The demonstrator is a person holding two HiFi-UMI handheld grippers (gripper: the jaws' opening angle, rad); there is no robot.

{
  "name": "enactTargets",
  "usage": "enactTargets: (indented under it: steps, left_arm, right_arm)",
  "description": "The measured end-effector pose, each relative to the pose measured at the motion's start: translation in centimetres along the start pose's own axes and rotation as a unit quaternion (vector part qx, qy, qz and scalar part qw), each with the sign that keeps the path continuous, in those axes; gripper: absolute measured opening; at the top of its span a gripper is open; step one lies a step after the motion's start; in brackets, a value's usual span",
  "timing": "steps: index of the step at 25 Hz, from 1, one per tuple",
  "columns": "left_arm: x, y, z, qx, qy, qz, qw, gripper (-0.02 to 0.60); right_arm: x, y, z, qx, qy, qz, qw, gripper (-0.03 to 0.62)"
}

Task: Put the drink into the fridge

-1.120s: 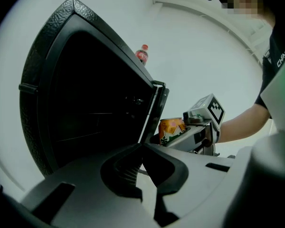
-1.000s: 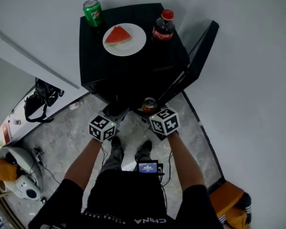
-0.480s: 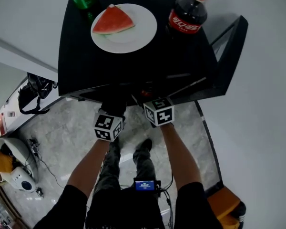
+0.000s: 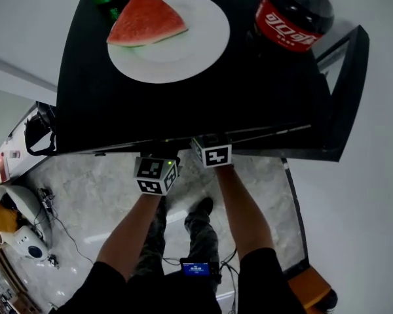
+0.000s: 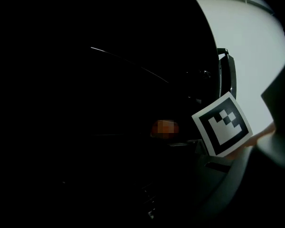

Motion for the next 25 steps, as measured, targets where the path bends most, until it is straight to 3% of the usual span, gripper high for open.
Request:
enactTargets:
  steps: [10,15,25]
  left_arm:
    - [-1.8,-0.6,1.5,-0.008,0.045,-0.003,0.9989,0.012]
    - [-1.6,-0.2,1.7,-0.013,0.054,-0.011,0.9984,0.012]
    - [-0.7,0.3,1.2,-0.025,0.069,0.0,0.9973,0.012]
  right_arm:
    - [-2.6,0.5,-0.1,0.076,-0.038,-0.042,0.995,0.344]
    - [-3.7,0.9,0.0,0.085,-0.053,-0.057,0.993,0.344]
    - [-2.7,0.1,0.5,0.089,-0.031,-0.023,0.995,0.376]
Point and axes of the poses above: the fingertips, and each gripper's own axes: x backward along the fingers, z to its left, y out of its top, the point moved 7 cm from there along x, backward along the fingers, and after that the axes turned 10 degrees about x, right-handed, at the moved point
